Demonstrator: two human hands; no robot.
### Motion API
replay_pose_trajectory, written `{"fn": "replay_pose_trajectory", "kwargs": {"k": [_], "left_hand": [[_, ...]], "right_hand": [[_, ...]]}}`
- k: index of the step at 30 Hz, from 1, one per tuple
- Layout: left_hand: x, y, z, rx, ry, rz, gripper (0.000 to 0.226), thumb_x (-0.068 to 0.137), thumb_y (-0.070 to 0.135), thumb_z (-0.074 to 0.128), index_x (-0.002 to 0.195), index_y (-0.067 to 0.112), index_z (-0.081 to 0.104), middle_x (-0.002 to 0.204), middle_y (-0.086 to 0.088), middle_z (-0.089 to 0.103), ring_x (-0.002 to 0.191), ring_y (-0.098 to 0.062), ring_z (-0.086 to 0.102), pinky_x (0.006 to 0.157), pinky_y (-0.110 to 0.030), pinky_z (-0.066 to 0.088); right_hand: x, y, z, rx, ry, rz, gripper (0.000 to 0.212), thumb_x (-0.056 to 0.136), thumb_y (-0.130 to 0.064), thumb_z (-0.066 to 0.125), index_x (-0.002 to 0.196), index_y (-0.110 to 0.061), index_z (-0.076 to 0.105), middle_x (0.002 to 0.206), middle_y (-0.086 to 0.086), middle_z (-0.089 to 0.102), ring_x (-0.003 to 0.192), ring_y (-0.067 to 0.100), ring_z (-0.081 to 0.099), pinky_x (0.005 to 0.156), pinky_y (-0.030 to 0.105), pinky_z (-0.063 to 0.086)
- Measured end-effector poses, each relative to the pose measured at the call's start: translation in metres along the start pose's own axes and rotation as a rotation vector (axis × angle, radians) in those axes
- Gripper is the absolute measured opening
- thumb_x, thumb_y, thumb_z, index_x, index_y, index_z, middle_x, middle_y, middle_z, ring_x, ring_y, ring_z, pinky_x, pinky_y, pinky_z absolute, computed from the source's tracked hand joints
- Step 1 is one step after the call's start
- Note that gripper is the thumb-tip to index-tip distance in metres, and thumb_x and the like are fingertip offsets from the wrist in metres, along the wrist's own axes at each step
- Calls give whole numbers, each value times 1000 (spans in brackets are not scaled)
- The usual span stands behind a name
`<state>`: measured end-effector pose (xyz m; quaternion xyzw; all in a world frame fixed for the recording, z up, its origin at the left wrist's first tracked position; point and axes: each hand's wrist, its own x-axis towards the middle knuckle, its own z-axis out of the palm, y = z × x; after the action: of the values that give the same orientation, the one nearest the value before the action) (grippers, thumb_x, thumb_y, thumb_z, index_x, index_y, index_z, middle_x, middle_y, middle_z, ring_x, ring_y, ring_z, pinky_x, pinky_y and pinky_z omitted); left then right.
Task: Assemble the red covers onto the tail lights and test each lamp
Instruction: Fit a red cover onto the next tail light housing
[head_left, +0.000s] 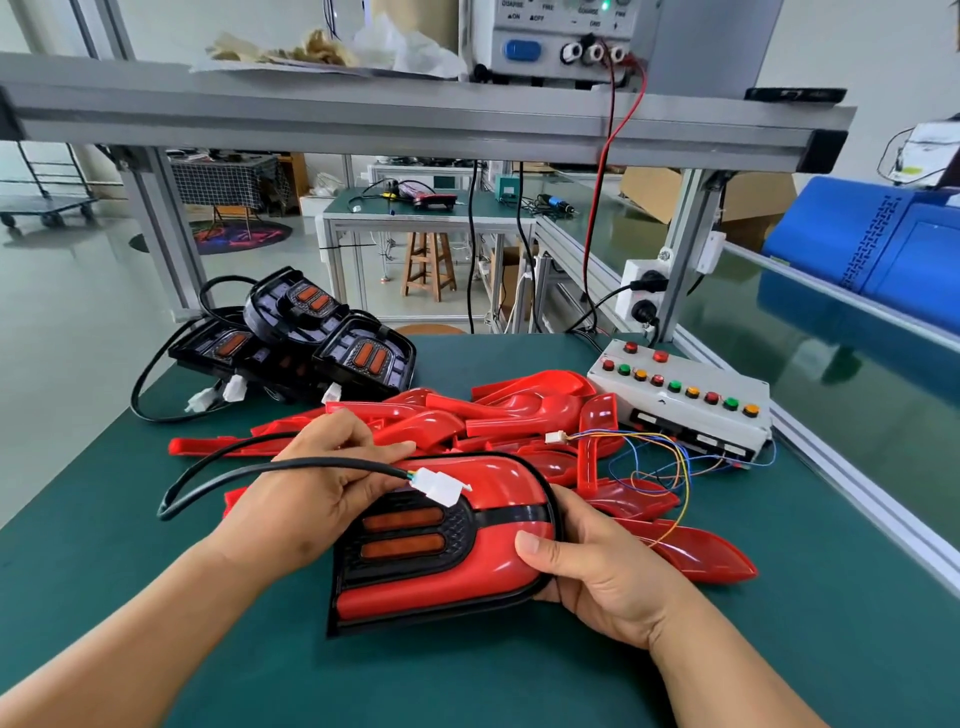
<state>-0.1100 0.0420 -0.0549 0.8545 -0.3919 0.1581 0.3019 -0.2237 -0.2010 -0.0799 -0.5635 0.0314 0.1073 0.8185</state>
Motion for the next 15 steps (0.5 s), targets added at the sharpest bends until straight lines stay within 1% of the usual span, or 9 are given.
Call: {"fn": "replay_pose_trajectory", "kwargs": {"k": [2,4,5,7,8,10,11,13,15], "left_hand": [[-4,0,5,-47,3,-3,35,91,59,46,120,46,60,97,21,47,93,-1,48,83,-8,37],[-7,-1,8,-100,-19,-31,31,93,55,47,122,48,56,106,23,53,102,3,51,89,-4,35],[-7,-2,9,-110,-30,-39,32,93,57,45,121,47,55,108,23,56,104,3,53,91,-6,37],[-9,-3,8,-131,-34,-43,39,90,66,39,119,46,56,106,22,60,103,4,57,91,-10,41],[-9,-3,7,-147,-26,-39,46,88,70,35,119,45,58,105,23,60,103,5,56,89,-8,40],[-10,-1,5,-153,-13,-13,53,88,72,31,122,41,59,105,24,59,102,8,55,87,-3,38],[-10,1,4,-148,-14,3,53,89,71,31,123,40,59,105,24,59,102,8,55,86,-3,37],[-10,3,4,-147,-6,33,48,92,65,35,122,38,62,107,22,60,102,7,56,86,-4,39],[-10,3,7,-170,16,11,35,95,51,46,116,34,68,107,20,63,104,5,58,89,-7,40]], "right_hand": [[0,0,1,19,-5,-15,60,76,-1,65,132,-14,49,118,14,70,102,28,69,79,36,58],[-1,1,1,33,-3,-19,60,77,-1,66,132,-15,50,121,15,68,105,29,68,82,37,58],[-1,1,2,40,1,-21,60,77,-3,69,133,-15,50,122,15,68,106,30,67,83,38,58],[0,0,4,50,28,-18,59,77,-17,77,131,-14,53,123,16,67,107,30,67,86,42,57],[2,-1,6,50,65,-9,57,77,-29,77,128,-13,58,122,15,67,107,30,67,88,45,57],[7,-5,12,33,181,19,48,81,-48,66,115,-14,71,117,13,71,107,28,68,89,46,57],[10,-7,15,19,245,38,47,82,-51,62,109,-15,74,113,11,72,104,27,70,90,46,56],[17,-11,19,7,332,61,44,84,-50,62,104,-13,76,107,10,74,99,27,72,94,48,53],[21,-14,22,3,373,66,37,86,-44,65,99,-12,77,102,10,75,93,27,73,90,45,55]]}}
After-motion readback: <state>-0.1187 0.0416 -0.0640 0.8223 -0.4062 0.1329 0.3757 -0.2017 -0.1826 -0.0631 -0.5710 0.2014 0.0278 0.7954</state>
